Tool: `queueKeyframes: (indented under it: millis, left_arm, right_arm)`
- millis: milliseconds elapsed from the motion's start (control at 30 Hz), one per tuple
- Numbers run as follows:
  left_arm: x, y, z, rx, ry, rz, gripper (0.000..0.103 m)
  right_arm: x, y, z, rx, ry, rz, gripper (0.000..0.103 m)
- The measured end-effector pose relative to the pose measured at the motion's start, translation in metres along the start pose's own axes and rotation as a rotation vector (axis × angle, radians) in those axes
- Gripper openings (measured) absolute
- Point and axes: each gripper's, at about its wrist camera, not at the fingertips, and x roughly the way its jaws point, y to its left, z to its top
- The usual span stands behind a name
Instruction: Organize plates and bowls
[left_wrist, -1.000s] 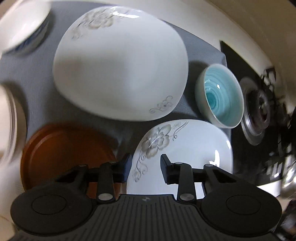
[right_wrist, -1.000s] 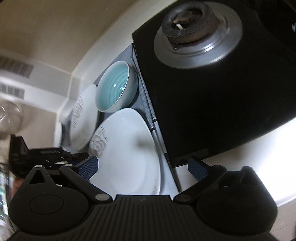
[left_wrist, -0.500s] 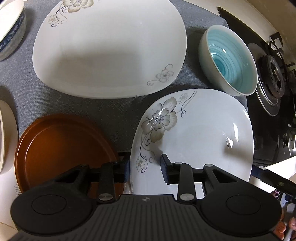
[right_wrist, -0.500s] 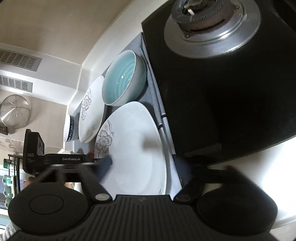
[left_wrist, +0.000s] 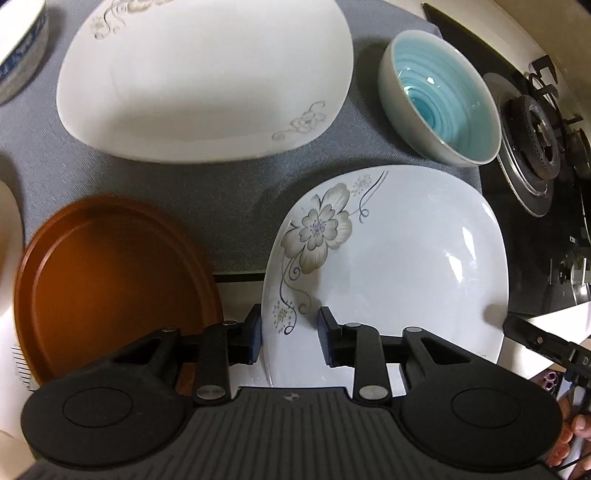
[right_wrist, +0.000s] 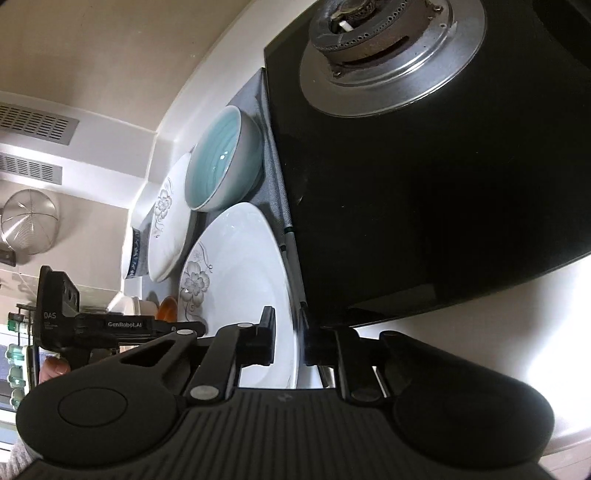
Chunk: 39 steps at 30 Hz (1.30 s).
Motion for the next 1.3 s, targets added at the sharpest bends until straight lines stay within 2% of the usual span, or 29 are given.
queueKeyframes:
  millis: [100, 167, 233, 300, 367, 433, 500, 667, 867, 1033, 1133, 1233, 1300]
  left_arm:
    - [0.001, 0.008, -0.003, -0.047, 0.018, -0.040, 0.032]
    - [0.002, 0.014, -0.009, -0.062, 0.027, -0.070, 0.032]
    - [0.003, 0.017, -0.016, -0.050, 0.019, -0.089, 0.032]
    - [0.005, 0.018, -0.017, -0.035, 0.010, -0.102, 0.032]
    - [0.007, 0.023, -0.014, -0.062, 0.020, -0.124, 0.032]
    - [0.008, 0.024, -0.010, -0.074, 0.027, -0.129, 0.031]
    - [0.006, 0.028, -0.014, -0.070, 0.023, -0.125, 0.030]
    - [0.003, 0.033, -0.017, -0.089, 0.010, -0.146, 0.030]
    - [0.004, 0.038, -0.017, -0.091, 0.001, -0.174, 0.030]
    - [0.004, 0.037, -0.017, -0.094, -0.002, -0.169, 0.029]
    - [0.005, 0.033, -0.017, -0.090, -0.009, -0.161, 0.029]
    - [0.001, 0.031, -0.020, -0.117, -0.020, -0.114, 0.025]
    - [-0.007, 0.027, -0.024, -0.120, -0.040, -0.089, 0.027]
  right_arm:
    - [0.004, 0.004, -0.001, -0.014, -0.004, 0.003, 0.017]
    - [0.007, 0.008, -0.002, -0.035, -0.001, 0.019, 0.027]
    - [0.008, 0.010, -0.002, -0.047, -0.006, 0.012, 0.048]
    - [0.011, 0.009, -0.003, -0.035, -0.011, 0.026, 0.052]
    - [0.018, 0.008, -0.003, -0.013, 0.015, 0.044, 0.047]
    - [0.021, 0.011, -0.004, -0.038, 0.017, 0.002, 0.030]
    - [0.021, 0.018, -0.003, -0.087, 0.022, -0.042, 0.020]
    - [0.005, 0.027, -0.008, -0.161, -0.004, -0.042, 0.020]
    - [0.001, 0.002, -0.004, -0.042, 0.029, 0.052, 0.020]
    - [0.007, -0.002, -0.005, -0.042, 0.039, 0.085, 0.020]
    - [0.015, -0.007, -0.005, -0.011, 0.054, 0.103, 0.020]
    - [0.012, -0.001, -0.008, -0.084, 0.034, 0.100, 0.020]
    - [0.004, 0.004, -0.009, -0.105, 0.020, 0.148, 0.020]
